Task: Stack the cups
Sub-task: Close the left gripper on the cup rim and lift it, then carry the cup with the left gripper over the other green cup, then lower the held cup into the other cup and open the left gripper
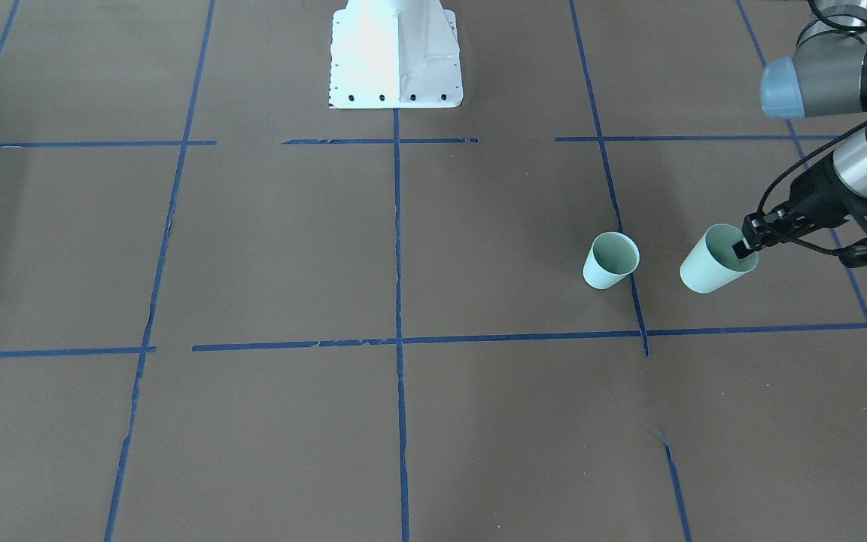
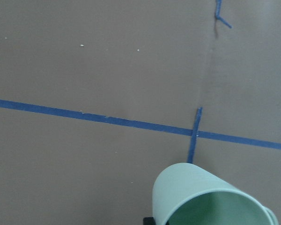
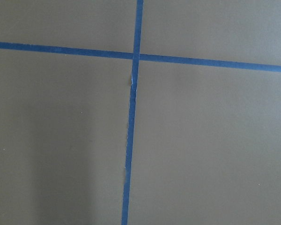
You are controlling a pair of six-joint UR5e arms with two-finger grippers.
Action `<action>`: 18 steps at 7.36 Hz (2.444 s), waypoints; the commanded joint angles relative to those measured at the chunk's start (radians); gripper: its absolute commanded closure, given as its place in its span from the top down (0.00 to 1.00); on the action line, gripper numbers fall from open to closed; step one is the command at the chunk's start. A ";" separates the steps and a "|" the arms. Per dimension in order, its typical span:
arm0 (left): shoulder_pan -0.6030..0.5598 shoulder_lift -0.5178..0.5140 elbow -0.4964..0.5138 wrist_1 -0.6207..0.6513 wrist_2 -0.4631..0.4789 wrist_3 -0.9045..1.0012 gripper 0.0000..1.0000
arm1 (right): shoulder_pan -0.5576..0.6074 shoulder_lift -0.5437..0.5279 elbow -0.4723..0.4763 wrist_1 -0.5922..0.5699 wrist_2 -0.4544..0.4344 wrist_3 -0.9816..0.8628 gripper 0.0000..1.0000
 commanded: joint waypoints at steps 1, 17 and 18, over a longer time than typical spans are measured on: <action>0.120 -0.076 -0.024 0.057 0.097 -0.180 0.00 | 0.000 0.000 0.000 0.000 0.000 0.000 1.00; 0.216 -0.019 -0.116 0.107 0.173 -0.229 0.06 | 0.001 0.000 0.000 0.000 0.000 0.000 1.00; 0.219 -0.019 -0.115 0.106 0.173 -0.227 0.18 | 0.000 0.000 0.000 0.000 0.000 0.000 1.00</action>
